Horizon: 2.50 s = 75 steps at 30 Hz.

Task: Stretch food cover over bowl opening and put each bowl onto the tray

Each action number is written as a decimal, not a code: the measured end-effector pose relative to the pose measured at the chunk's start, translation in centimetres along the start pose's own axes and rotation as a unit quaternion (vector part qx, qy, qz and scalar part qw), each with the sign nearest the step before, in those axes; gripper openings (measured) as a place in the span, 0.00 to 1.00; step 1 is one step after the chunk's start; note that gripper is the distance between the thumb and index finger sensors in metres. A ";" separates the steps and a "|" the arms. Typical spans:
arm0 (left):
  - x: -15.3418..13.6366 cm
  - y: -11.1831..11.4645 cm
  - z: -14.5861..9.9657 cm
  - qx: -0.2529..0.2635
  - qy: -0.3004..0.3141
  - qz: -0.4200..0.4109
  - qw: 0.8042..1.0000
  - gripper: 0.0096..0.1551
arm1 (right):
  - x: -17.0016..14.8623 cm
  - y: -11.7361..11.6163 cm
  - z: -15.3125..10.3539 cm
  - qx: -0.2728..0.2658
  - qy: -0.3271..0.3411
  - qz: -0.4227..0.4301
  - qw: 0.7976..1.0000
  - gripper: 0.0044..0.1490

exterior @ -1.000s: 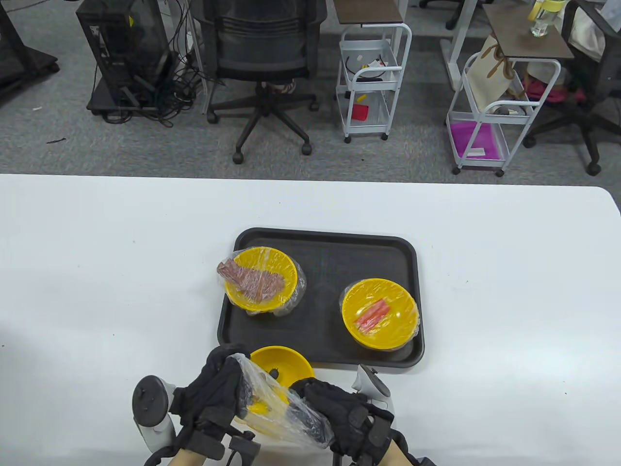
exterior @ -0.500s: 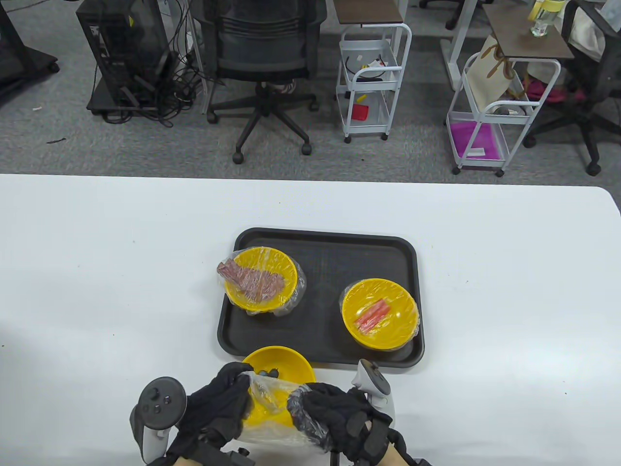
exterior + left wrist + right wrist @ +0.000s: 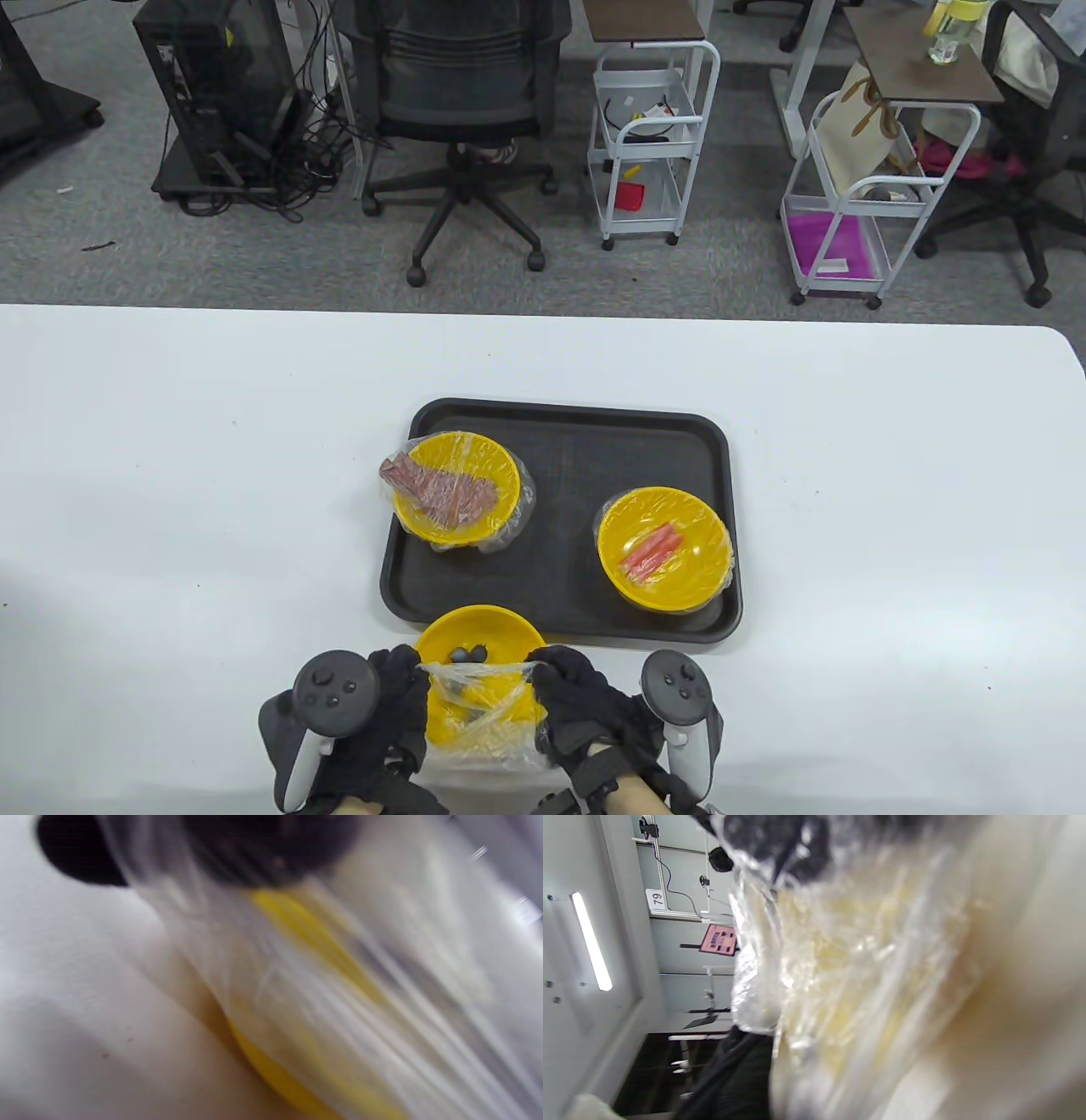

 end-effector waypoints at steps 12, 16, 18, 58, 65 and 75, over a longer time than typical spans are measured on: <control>-0.5 1.6 1.6 -0.063 -0.054 0.022 0.996 0.26 | -1.4 0.1 1.1 -0.043 -0.037 -0.084 0.995 0.25; -1.4 1.6 1.9 -0.067 -0.062 -0.023 0.996 0.26 | -1.7 -0.2 1.6 -0.034 -0.027 -0.086 0.995 0.25; -2.3 1.6 2.1 -0.008 -0.037 -0.076 0.996 0.26 | -2.0 -0.2 1.8 -0.020 -0.031 -0.074 0.997 0.25; -1.6 0.2 3.3 -0.247 0.162 -0.287 0.911 0.34 | 1.1 1.3 2.2 0.154 0.117 0.166 0.967 0.34; -2.3 0.0 3.7 -0.264 0.130 -0.347 0.890 0.34 | 1.7 0.5 2.3 0.264 0.124 0.189 0.938 0.50; -2.1 -0.3 3.8 -0.317 0.152 -0.341 0.872 0.38 | 3.2 2.0 1.6 0.226 0.166 0.091 0.956 0.47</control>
Point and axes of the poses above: the tracker on the back of each hand, its own x axis roughly to the thumb side, its own z axis roughly from the wrist to the fingertips, y = z × x, the point moved 2 cm from there along z, roughly from the wrist to the fingertips, and after that the axes turned 5 degrees about -y, right-handed, at the moved point
